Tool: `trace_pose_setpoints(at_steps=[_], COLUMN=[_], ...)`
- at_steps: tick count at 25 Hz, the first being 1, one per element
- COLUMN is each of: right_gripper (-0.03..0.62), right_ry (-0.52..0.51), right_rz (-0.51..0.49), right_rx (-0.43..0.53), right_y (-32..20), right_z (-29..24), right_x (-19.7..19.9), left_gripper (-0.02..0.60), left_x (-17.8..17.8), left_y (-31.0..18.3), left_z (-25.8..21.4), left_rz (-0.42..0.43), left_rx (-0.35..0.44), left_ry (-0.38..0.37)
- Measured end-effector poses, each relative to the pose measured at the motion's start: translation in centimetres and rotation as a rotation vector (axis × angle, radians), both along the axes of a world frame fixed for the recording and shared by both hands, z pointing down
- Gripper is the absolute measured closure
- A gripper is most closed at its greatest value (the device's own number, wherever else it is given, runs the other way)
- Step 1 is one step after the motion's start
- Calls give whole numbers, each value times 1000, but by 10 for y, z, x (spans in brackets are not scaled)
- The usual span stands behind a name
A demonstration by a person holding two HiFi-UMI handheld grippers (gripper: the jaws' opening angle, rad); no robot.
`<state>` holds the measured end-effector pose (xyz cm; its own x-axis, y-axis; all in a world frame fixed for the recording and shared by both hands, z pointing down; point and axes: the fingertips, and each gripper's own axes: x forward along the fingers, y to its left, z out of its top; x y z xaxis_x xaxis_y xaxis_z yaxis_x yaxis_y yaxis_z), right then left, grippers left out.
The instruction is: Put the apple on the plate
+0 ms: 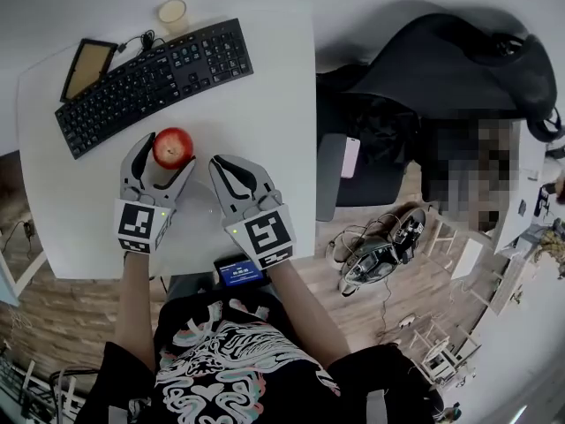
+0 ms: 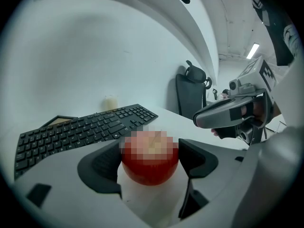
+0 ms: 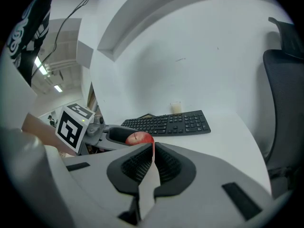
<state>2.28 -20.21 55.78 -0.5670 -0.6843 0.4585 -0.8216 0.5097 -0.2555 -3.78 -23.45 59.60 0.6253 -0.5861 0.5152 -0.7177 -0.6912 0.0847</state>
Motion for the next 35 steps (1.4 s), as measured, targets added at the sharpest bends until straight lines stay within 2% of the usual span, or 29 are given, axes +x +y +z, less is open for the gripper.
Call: trace_pose_setpoints(at_steps=[14,25,35], right_gripper=[562,562,562], right_ry=[13,22,54], right_rz=[30,54,135], right_rx=[16,75,166], right_y=[8,23,37], right_z=[-9,-54,-102], right_x=[15,8,9], left_gripper=[219,218,219], left_x=[7,0,-9], left_y=[3,13,33], left_z=[-12,-73,-127], left_rz=[24,19,11], left_rx=[8,67,120], left_ry=[34,82,126])
